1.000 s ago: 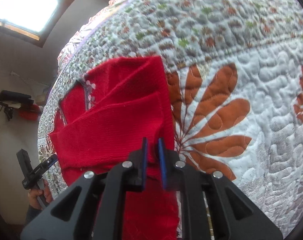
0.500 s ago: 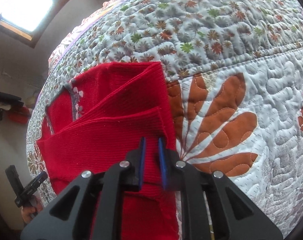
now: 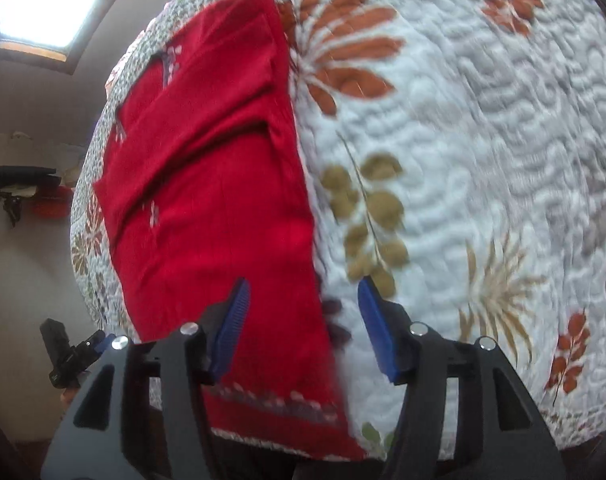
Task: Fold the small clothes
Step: 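Move both tools toward the sweater hem to grasp it, then close both tools on the red sweater hem, then lift the hem with both tools and fold it toward the collar, then lay the folded hem down on the sweater and open both tools, then grasp the new folded edge with both tools, then fold the edge again toward the collar and open both tools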
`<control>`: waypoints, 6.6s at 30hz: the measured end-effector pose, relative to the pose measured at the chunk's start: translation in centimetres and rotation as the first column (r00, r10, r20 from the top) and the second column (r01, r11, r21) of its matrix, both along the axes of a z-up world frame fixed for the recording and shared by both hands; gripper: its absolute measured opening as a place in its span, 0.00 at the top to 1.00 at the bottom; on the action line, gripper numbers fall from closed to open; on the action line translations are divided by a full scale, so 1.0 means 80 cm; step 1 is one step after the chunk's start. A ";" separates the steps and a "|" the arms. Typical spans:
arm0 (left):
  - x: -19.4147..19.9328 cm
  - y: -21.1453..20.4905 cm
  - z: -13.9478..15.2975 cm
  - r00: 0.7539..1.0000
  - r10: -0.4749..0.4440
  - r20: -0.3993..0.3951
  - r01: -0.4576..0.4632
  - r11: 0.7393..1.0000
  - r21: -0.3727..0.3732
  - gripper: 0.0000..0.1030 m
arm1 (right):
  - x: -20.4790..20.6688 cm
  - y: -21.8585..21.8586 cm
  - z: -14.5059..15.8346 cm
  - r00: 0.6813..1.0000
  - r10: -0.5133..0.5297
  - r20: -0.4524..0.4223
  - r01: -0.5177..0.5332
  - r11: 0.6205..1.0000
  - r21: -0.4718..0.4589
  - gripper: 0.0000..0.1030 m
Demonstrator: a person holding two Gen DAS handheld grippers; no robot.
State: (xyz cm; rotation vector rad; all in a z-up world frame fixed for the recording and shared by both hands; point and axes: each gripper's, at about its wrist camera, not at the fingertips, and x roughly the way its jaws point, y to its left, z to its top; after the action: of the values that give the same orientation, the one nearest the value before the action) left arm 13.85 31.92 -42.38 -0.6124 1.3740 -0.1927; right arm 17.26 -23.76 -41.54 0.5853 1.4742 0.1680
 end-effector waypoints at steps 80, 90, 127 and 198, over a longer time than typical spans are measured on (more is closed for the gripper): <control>0.040 0.018 0.070 0.971 0.236 -0.026 -0.215 0.830 -0.514 0.94 | -0.020 -0.016 0.077 0.956 -0.294 0.017 0.222 0.755 0.617 0.94; 0.127 0.011 0.006 0.959 0.242 -0.147 -0.282 0.833 -0.477 0.94 | 0.059 -0.018 0.003 0.949 -0.298 -0.108 0.310 0.804 0.507 0.94; 0.233 -0.064 0.005 0.957 -0.277 0.079 0.270 0.958 0.094 0.56 | 0.168 0.071 -0.020 0.948 0.304 0.099 -0.294 0.950 -0.103 0.61; 0.377 -0.047 0.162 0.909 -0.230 0.346 0.197 0.972 0.128 0.97 | 0.301 0.038 0.133 0.929 0.153 0.338 -0.119 0.986 -0.120 0.97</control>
State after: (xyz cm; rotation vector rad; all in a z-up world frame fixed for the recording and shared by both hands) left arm 43.99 28.15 -29.42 -0.3275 1.0837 -0.3977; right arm 41.30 -20.73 -30.92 0.3520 1.1715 0.2913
